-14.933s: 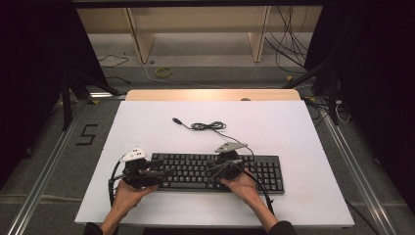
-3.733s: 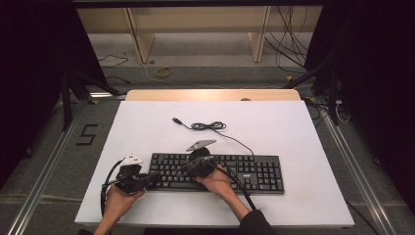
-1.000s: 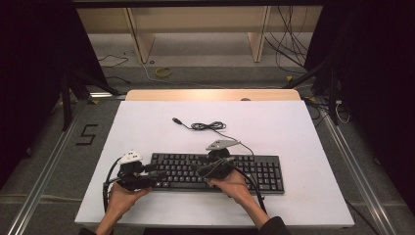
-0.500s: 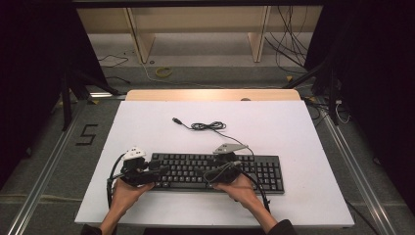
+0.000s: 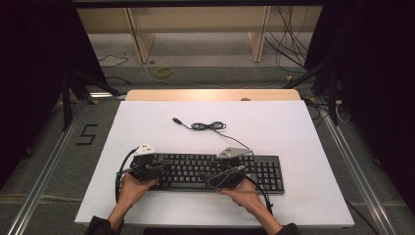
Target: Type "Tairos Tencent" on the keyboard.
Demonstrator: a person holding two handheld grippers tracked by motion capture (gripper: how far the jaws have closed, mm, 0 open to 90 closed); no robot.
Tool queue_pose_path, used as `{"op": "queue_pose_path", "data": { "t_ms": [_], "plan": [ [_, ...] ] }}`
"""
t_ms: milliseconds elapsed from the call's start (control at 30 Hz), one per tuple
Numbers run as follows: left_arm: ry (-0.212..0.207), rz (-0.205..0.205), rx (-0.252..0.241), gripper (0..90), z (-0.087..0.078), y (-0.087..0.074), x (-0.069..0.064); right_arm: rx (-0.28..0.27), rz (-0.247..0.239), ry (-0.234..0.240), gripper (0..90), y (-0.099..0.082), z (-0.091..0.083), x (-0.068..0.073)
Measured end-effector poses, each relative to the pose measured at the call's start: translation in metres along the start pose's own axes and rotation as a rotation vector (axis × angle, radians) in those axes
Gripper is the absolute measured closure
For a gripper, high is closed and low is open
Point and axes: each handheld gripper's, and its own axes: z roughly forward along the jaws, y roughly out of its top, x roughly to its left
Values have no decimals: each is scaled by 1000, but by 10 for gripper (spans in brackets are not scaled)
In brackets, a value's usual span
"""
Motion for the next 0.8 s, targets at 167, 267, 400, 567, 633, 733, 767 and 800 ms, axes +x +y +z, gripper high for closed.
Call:
{"op": "queue_pose_path", "data": {
  "t_ms": [167,267,400,567,633,733,767,800],
  "plan": [
    [-2,15,20,893,6,3,-2,-1,-3,2,356,-4,-3,0],
    [0,18,31,894,9,4,-3,1,-6,0,356,-6,-4,0],
    [4,20,46,894,13,5,-2,0,-8,1,356,-8,-7,0],
    [9,16,63,894,16,4,-2,-2,-8,0,356,-8,-9,1],
    [12,12,71,894,17,4,-2,-3,-6,2,357,-8,-9,1],
    [5,6,76,896,18,2,-1,-3,-7,5,357,-8,-9,1],
    [6,11,78,896,18,2,-2,-5,-9,4,357,-8,-10,1],
    [7,13,78,897,18,2,-2,-5,-8,4,357,-8,-10,2]
  ]
}}
